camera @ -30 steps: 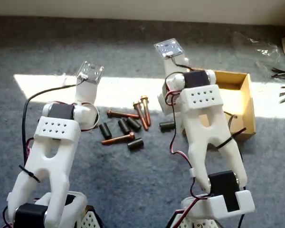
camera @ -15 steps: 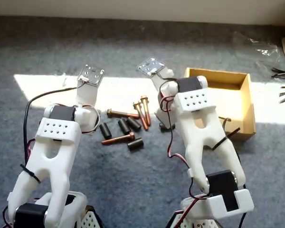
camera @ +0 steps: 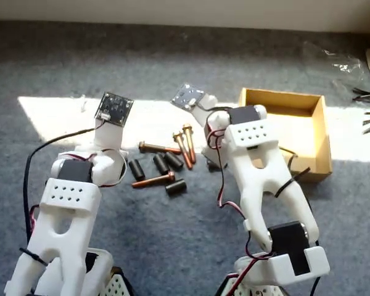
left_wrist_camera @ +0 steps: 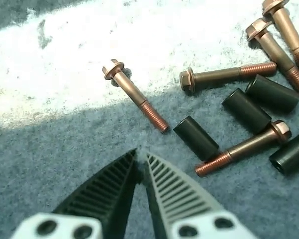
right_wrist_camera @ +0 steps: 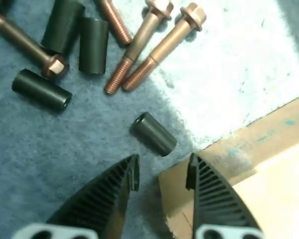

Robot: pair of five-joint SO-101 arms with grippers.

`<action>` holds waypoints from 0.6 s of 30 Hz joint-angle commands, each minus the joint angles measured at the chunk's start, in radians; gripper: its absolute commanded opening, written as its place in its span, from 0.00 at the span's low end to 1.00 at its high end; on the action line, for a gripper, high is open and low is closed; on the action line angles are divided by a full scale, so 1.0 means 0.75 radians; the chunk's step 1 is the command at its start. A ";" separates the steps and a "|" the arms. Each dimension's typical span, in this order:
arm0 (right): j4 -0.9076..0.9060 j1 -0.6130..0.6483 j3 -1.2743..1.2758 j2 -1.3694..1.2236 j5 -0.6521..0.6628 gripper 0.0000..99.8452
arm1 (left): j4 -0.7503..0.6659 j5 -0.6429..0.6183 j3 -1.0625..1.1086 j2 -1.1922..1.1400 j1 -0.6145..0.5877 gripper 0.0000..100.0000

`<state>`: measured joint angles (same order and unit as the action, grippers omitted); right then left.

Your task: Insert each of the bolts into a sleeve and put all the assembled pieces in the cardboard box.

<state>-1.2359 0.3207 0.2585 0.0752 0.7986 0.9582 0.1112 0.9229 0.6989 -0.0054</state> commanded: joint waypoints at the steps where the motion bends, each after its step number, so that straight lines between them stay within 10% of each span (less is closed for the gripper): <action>1: 0.019 0.017 -0.005 0.015 0.127 0.15 | -0.023 -0.006 -0.007 0.040 0.015 0.00; 18: 0.281 -0.005 0.287 0.005 0.749 0.16 | -0.049 0.000 0.007 0.040 0.013 0.00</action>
<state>-1.1347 0.3437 0.4611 0.0752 1.3326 0.9367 0.1112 0.9352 0.7035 -0.0054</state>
